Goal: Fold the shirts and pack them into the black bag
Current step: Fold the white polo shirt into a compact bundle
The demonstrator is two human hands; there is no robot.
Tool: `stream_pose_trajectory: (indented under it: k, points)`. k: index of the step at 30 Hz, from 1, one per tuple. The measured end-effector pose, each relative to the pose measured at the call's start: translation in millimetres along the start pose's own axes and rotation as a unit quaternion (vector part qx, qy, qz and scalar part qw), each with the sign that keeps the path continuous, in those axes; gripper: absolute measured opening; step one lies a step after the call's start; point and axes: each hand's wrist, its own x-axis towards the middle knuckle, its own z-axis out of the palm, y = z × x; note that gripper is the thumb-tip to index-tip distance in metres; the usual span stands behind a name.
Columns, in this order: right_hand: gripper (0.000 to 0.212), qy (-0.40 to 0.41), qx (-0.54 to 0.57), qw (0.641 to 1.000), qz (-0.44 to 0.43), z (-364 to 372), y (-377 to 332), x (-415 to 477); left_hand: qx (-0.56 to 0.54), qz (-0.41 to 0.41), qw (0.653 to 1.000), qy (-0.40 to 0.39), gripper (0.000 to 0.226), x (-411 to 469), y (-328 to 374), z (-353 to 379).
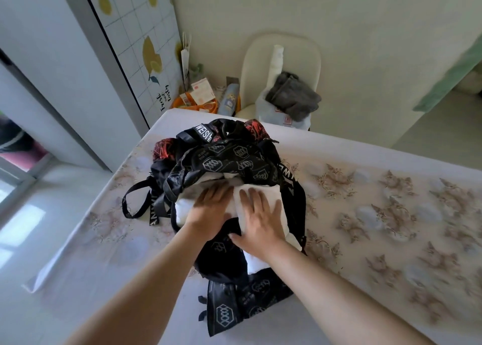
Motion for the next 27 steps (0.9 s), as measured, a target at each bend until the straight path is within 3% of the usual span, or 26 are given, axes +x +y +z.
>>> stream_pose_trajectory:
  k: [4, 7, 12, 14, 16, 18, 20, 23, 25, 27]
  points:
    - [0.106, 0.03, 0.01, 0.999, 0.026, 10.8, 11.9, 4.3, 0.029, 0.009, 1.0, 0.0, 0.077, -0.8, -9.3, 5.3]
    - [0.101, -0.001, 0.05, 0.998, 0.048, 9.4, 36.6, 18.5, 0.02, -0.004, 1.0, -0.022, 0.07, -5.3, -9.2, 6.9]
    - [0.085, -0.076, 0.135, 0.987, -0.035, 0.2, 36.9, 42.7, 0.027, -0.051, 0.997, -0.048, 0.07, -12.0, 8.9, 0.8]
    - [0.083, -0.092, 0.159, 0.982, -0.042, 1.0, 39.4, 46.2, 0.004, -0.027, 0.999, 0.021, 0.053, -9.6, 22.8, -12.6]
    - [0.078, -0.063, 0.166, 0.983, -0.056, 3.4, 43.0, 41.6, 0.019, 0.099, 0.986, 0.131, 0.038, -3.6, 39.3, -27.6]
    - [0.063, 0.029, 0.126, 0.99, -0.05, 9.5, 45.9, 31.9, 0.044, 0.202, 0.954, 0.216, 0.035, 9.5, 53.9, -45.4]
    - [0.052, 0.133, 0.082, 0.988, 0.012, 5.8, 46.8, 15.9, 0.077, 0.219, 0.944, 0.233, 0.039, 31.3, 62.3, -59.2]
    - [0.076, 0.144, 0.046, 0.984, 0.092, 5.2, 49.3, -5.3, 0.182, 0.177, 0.96, 0.117, 0.05, 66.4, 61.9, -68.8]
    - [0.105, 0.069, 0.024, 0.993, 0.094, 9.5, 48.3, -10.5, 0.226, 0.136, 0.964, 0.024, 0.047, 85.7, 61.4, -69.7]
    - [0.111, -0.005, 0.028, 0.996, 0.084, 12.0, 45.2, -9.7, 0.201, 0.084, 0.976, -0.005, 0.029, 100.9, 63.1, -77.3]
